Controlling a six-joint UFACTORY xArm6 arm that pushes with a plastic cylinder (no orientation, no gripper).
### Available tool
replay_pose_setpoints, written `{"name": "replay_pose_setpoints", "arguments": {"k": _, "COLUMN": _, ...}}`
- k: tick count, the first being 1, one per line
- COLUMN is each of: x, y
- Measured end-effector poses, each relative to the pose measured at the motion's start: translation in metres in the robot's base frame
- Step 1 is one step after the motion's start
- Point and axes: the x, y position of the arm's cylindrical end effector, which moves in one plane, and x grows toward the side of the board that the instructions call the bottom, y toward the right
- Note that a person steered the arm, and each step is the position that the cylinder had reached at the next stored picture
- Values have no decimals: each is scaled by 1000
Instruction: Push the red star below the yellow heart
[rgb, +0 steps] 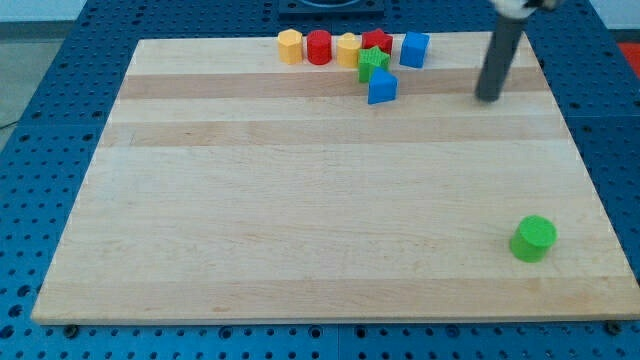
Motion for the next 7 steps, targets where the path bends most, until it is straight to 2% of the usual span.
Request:
{"name": "replay_pose_setpoints", "arguments": {"k": 1, "x": -88, "y": 35}}
{"name": "replay_pose_setpoints", "arguments": {"k": 2, "x": -108, "y": 29}}
{"name": "replay_pose_setpoints", "arguments": {"k": 3, "x": -87, "y": -44}}
{"name": "replay_pose_setpoints", "arguments": {"k": 4, "x": -21, "y": -108}}
{"name": "replay_pose_setpoints", "arguments": {"k": 5, "x": 12, "y": -132}}
{"name": "replay_pose_setpoints", "arguments": {"k": 6, "x": -37, "y": -91}}
{"name": "replay_pose_setpoints", "arguments": {"k": 7, "x": -106, "y": -90}}
